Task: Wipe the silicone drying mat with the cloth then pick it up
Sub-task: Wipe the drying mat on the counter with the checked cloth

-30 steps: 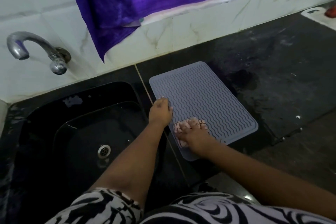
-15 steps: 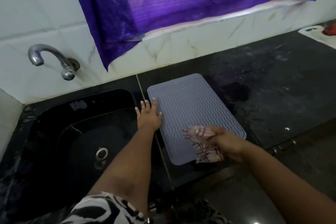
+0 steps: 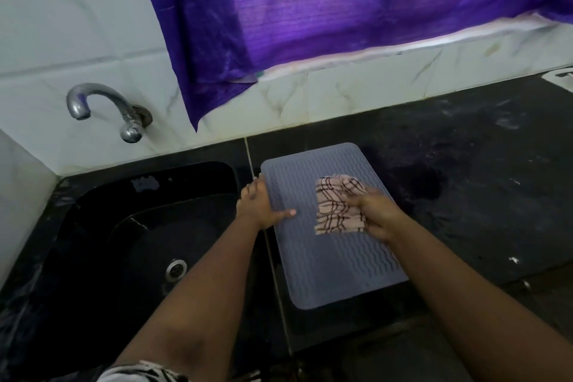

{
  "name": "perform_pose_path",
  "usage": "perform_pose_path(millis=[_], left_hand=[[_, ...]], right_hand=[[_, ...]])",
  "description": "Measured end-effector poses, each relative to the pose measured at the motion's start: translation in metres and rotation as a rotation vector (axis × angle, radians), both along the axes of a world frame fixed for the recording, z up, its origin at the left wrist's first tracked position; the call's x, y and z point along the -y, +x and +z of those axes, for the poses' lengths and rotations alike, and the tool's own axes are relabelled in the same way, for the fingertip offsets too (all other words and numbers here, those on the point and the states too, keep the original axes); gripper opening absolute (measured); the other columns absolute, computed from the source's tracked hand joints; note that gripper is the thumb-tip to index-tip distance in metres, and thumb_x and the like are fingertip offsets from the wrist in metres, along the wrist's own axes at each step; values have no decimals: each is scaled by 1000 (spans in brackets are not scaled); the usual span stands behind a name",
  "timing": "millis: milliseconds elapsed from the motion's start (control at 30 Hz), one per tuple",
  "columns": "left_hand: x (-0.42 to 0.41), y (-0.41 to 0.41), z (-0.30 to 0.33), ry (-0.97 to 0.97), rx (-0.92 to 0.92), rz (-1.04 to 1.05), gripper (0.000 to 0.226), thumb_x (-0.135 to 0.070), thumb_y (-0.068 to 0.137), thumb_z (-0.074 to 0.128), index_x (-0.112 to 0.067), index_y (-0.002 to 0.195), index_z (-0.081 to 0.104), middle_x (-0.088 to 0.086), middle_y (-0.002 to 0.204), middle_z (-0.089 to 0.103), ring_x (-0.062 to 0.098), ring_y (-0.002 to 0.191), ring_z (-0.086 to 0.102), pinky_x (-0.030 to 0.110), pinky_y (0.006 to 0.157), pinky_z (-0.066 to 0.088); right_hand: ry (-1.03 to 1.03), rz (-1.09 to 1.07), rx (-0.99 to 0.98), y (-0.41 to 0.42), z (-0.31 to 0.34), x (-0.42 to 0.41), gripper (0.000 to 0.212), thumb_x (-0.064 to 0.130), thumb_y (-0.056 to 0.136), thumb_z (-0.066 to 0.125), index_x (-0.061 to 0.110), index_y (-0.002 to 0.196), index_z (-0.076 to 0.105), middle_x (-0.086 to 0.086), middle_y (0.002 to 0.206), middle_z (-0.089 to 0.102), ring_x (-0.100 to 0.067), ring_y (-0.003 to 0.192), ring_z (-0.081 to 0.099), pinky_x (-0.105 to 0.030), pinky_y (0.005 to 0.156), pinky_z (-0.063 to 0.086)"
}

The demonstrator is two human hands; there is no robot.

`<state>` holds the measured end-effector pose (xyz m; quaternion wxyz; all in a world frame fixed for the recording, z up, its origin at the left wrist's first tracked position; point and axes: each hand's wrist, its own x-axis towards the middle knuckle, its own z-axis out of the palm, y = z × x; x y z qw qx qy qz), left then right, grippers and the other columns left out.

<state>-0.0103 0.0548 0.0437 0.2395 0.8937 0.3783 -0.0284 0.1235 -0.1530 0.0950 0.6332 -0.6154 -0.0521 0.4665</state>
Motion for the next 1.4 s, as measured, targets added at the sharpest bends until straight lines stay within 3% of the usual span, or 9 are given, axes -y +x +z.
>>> perform_pose_path(millis=[100, 200, 367, 500, 633, 900, 1067, 1300, 1400], left_hand=[[-32, 29, 3, 38, -218, -222, 151, -75, 52, 76, -14, 152, -19, 5, 161, -18, 27, 148, -14, 49, 119, -4], [-63, 64, -2, 56, -334, -316, 154, -74, 50, 77, -13, 151, -22, 4, 159, -25, 23, 147, -22, 51, 117, -12], [-93, 86, -27, 23, -527, -330, 159, -78, 46, 76, -14, 148, -29, 3, 155, -35, 24, 144, -29, 55, 114, -14], [-92, 86, -34, 37, -619, -326, 169, -80, 37, 77, -15, 143, -36, 2, 150, -43, 23, 140, -37, 56, 108, -23], [-86, 95, -29, 109, -694, -307, 169, -79, 38, 78, -11, 143, -36, 6, 149, -45, 26, 140, -36, 58, 108, -22], [-85, 91, -21, 66, -665, -280, 171, -77, 36, 80, -11, 143, -36, 6, 149, -44, 27, 139, -37, 59, 104, -26], [-84, 90, -18, 18, -671, -285, 173, -81, 32, 77, -13, 141, -39, 4, 147, -47, 25, 136, -42, 61, 100, -30], [-82, 91, -16, 62, -699, -294, 173, -83, 33, 75, -11, 142, -38, 6, 148, -46, 27, 137, -40, 63, 105, -26], [-83, 90, -15, 69, -702, -295, 174, -83, 31, 75, -10, 142, -37, 7, 148, -45, 28, 138, -39, 64, 105, -24]], right_hand=[[-198, 72, 549, 29, 7, -61, 33, 25, 92, 58, 25, 124, 61, 1, 114, 66, -21, 104, 64, -42, 96, 51], [-221, 210, 989, 54, 2, -127, 53, 13, 91, 58, 31, 139, 48, 3, 129, 56, -16, 117, 53, -26, 100, 40], [-663, 583, 1418, 64, -55, -222, 47, 21, 92, 51, 28, 138, 47, -9, 145, 45, -34, 135, 37, -53, 111, 29], [-914, 842, 1388, 50, -98, -234, 58, 41, 96, 40, 36, 151, 19, 2, 163, 10, -37, 148, 7, -68, 113, 6], [-1032, 817, 1180, 35, -72, -227, 43, 34, 87, 56, 21, 128, 54, -12, 139, 50, -38, 131, 41, -61, 106, 33], [-850, 1098, 977, 34, 15, -171, 24, 14, 87, 63, 19, 110, 66, -9, 112, 64, -22, 89, 64, -35, 79, 55], [-948, 787, 1284, 64, -17, -237, 35, 21, 92, 50, 11, 125, 57, -15, 128, 55, -35, 117, 48, -46, 95, 47], [-1032, 1042, 1615, 25, -57, -194, 48, 30, 91, 49, 8, 134, 48, -14, 133, 47, -34, 121, 41, -44, 88, 45], [-904, 1224, 1477, 23, -28, -173, 34, 26, 91, 56, 17, 124, 58, -7, 127, 54, -26, 124, 42, -41, 96, 44]])
